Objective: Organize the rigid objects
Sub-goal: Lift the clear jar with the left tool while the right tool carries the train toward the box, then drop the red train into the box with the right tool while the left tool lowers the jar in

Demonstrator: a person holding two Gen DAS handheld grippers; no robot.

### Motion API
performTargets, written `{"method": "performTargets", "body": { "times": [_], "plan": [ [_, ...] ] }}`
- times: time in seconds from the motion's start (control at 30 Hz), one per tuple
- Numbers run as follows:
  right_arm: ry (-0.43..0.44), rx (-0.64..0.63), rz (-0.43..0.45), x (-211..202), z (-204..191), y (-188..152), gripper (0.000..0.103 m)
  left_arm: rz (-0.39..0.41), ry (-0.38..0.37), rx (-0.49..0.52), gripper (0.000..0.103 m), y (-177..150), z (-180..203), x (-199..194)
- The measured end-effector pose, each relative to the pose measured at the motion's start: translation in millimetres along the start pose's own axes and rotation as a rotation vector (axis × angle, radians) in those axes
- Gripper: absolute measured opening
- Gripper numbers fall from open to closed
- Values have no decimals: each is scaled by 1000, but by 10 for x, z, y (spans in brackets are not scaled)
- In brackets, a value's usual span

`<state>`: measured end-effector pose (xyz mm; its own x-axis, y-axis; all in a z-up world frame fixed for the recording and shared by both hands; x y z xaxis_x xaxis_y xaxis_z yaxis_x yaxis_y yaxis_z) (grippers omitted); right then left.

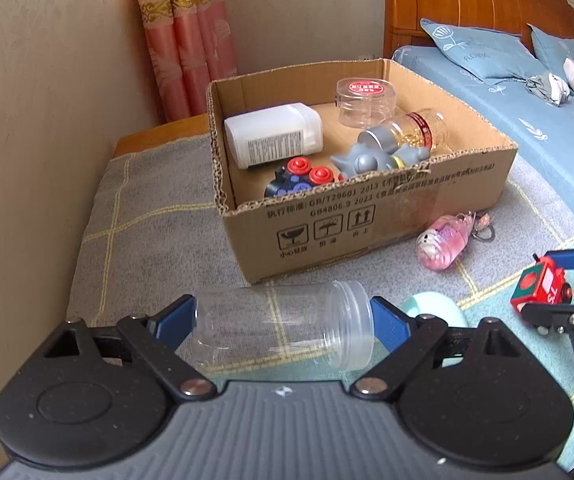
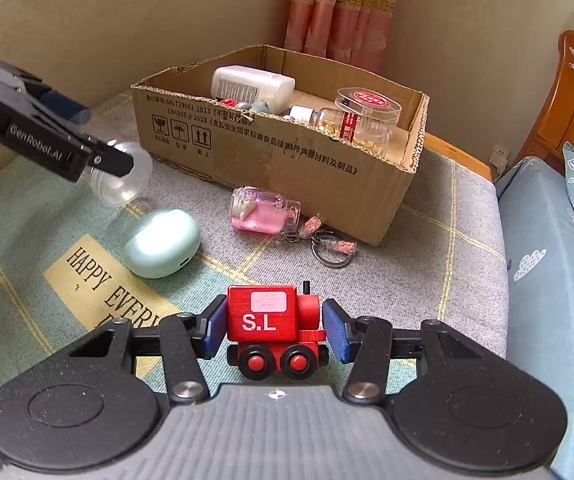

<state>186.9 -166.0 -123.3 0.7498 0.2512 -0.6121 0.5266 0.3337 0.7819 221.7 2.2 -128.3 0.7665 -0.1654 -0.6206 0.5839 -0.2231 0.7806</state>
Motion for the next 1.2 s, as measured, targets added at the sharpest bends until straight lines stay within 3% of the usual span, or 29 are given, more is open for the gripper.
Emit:
{"method": "performTargets", "body": {
  "times": [0.3, 0.57, 0.9, 1.2],
  "plan": [
    [13, -8, 3, -69, 41, 108, 56, 53, -49, 20, 91, 192, 106, -253],
    [36, -18, 42, -233, 91, 361, 56, 139, -68, 72, 91, 620, 208, -387],
    [84, -71, 116, -184, 170, 1166, 56, 174, -53, 111, 91, 886, 193, -415],
    [165, -59, 97, 457, 97, 1931, 56, 181, 4, 70, 91, 915, -109, -508]
  ]
}}
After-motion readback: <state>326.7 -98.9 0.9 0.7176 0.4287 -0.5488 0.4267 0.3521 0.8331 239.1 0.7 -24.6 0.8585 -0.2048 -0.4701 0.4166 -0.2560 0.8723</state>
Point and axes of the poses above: each gripper's, at about its wrist camera, not at the fingertips, and x roughly the way its jaws point, z to its right, y to its top, the point moved 10 cm from there along x, roughly the way its jaws point, and after that the axes turned 11 degrees about z, right-handed, at the moved point
